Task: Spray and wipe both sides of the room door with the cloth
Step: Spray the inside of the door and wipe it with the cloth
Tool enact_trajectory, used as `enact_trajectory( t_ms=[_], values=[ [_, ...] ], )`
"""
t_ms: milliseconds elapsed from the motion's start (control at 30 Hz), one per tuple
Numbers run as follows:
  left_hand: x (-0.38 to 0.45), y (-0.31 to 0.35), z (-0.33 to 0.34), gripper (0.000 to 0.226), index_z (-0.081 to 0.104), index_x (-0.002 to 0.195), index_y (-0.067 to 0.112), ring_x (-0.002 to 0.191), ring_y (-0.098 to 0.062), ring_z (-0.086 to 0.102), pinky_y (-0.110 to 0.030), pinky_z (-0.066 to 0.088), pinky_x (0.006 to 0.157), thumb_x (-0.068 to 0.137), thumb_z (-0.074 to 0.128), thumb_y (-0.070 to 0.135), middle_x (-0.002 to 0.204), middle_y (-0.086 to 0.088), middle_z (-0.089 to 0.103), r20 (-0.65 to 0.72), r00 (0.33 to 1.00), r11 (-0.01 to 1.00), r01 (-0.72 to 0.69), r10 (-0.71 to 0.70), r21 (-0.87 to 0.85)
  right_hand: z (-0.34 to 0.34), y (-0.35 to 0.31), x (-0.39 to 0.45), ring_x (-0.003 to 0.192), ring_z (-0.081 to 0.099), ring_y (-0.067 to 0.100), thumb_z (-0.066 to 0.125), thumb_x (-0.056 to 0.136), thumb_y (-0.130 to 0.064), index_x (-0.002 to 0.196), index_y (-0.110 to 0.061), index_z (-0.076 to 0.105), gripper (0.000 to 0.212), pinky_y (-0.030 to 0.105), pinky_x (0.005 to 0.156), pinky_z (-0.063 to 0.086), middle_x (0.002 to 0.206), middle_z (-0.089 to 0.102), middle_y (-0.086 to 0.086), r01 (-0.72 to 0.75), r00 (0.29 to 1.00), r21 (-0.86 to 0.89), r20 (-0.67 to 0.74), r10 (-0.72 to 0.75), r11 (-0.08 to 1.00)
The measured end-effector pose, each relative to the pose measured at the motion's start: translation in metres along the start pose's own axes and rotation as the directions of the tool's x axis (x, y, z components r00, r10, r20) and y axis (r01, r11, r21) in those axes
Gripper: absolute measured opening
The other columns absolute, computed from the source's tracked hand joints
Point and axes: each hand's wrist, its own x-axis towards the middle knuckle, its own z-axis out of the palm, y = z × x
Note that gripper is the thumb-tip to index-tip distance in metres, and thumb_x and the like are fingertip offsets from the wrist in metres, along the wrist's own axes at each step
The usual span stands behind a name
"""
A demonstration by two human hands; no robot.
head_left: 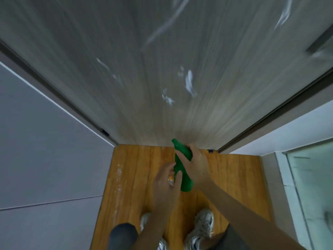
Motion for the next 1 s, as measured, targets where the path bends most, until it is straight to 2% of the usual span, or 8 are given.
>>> enact_trajectory(
  t_ms=[167, 267, 433, 533, 667, 800, 900, 1000],
  values=[
    [-0.012, 0.142, -0.078, 0.039, 0.059, 0.121, 0.027, 0.100, 0.002, 0.058, -0.017, 0.052, 0.082, 0.085, 0.058, 0.043, 0.111, 0.016, 0.060, 0.040, 0.998, 0.999, -0.041, 0.040, 0.017, -0.082, -0.145, -0.028, 0.062, 0.058, 0.004, 0.062, 0.092, -0.026, 0.092, -0.018, 0.049, 0.015, 0.020, 0.052, 0.047, 0.077, 0.060, 0.001, -0.187, 0.975, 0.281, -0.062, 0.213, 0.941],
    [-0.019, 0.207, -0.113, 0.041, 0.051, 0.119, 0.036, 0.103, 0.004, 0.054, -0.016, 0.050, 0.085, 0.086, 0.070, 0.021, 0.112, 0.018, 0.056, 0.063, 0.995, 0.997, -0.075, 0.074, 0.002, -0.117, -0.211, -0.043, 0.067, 0.058, 0.004, 0.063, 0.092, -0.021, 0.094, -0.016, 0.049, 0.014, 0.022, 0.058, 0.051, 0.080, 0.059, 0.003, -0.165, 0.980, 0.337, -0.050, 0.192, 0.927],
    [-0.018, 0.263, -0.161, 0.041, 0.054, 0.119, 0.034, 0.108, -0.002, 0.055, -0.022, 0.051, 0.090, 0.086, 0.069, 0.015, 0.117, 0.014, 0.055, 0.028, 0.969, 0.970, -0.244, 0.244, 0.008, -0.151, -0.289, -0.056, 0.075, 0.059, 0.000, 0.063, 0.091, -0.010, 0.092, -0.019, 0.051, 0.015, 0.017, 0.067, 0.050, 0.086, 0.058, 0.001, -0.071, 0.993, 0.417, -0.059, 0.105, 0.906],
    [-0.022, 0.282, -0.182, 0.046, 0.053, 0.123, 0.034, 0.114, -0.005, 0.053, -0.020, 0.047, 0.094, 0.086, 0.068, 0.011, 0.124, 0.020, 0.047, 0.008, 0.922, 0.921, -0.388, 0.388, 0.032, -0.154, -0.315, -0.061, 0.078, 0.058, 0.000, 0.063, 0.090, -0.009, 0.093, -0.018, 0.052, 0.015, 0.018, 0.070, 0.051, 0.090, 0.057, 0.002, -0.029, 0.993, 0.452, -0.091, 0.078, 0.891],
    [-0.021, 0.300, -0.202, 0.047, 0.054, 0.123, 0.033, 0.110, 0.000, 0.050, -0.025, 0.047, 0.093, 0.083, 0.067, 0.014, 0.116, 0.025, 0.046, 0.056, 0.852, 0.848, -0.524, 0.521, 0.081, -0.147, -0.331, -0.069, 0.082, 0.059, 0.014, 0.062, 0.091, -0.017, 0.095, -0.014, 0.054, 0.009, 0.027, 0.074, 0.052, 0.089, 0.057, 0.006, -0.024, 0.989, 0.540, -0.108, 0.097, 0.841],
    [-0.016, 0.314, -0.219, 0.031, 0.059, 0.115, 0.029, 0.104, 0.000, 0.053, -0.024, 0.048, 0.090, 0.084, 0.065, 0.028, 0.106, 0.028, 0.050, 0.087, 0.871, 0.873, -0.487, 0.484, 0.011, -0.150, -0.347, -0.078, 0.090, 0.061, 0.027, 0.064, 0.079, -0.046, 0.099, -0.008, 0.056, 0.044, 0.042, 0.080, 0.053, 0.093, 0.060, 0.012, 0.031, 0.995, 0.610, -0.090, 0.031, 0.792],
    [-0.012, 0.332, -0.232, 0.027, 0.056, 0.095, 0.036, 0.096, 0.006, 0.055, -0.011, 0.045, 0.082, 0.085, 0.072, 0.017, 0.099, 0.025, 0.053, 0.074, 0.891, 0.894, -0.446, 0.448, -0.048, -0.167, -0.355, -0.077, 0.089, 0.062, 0.023, 0.057, 0.086, -0.038, 0.101, -0.001, 0.054, 0.040, 0.044, 0.079, 0.053, 0.093, 0.064, 0.006, 0.083, 0.996, 0.650, -0.025, -0.088, 0.755],
    [-0.002, 0.356, -0.244, 0.031, 0.054, 0.081, 0.035, 0.085, 0.004, 0.057, -0.008, 0.044, 0.073, 0.082, 0.074, 0.010, 0.083, 0.016, 0.060, 0.068, 0.872, 0.875, -0.480, 0.484, -0.065, -0.189, -0.359, -0.064, 0.096, 0.064, 0.022, 0.058, 0.088, -0.029, 0.111, -0.010, 0.052, 0.031, 0.042, 0.083, 0.056, 0.102, 0.066, -0.002, 0.111, 0.982, 0.633, 0.050, -0.184, 0.766]
  ],
)
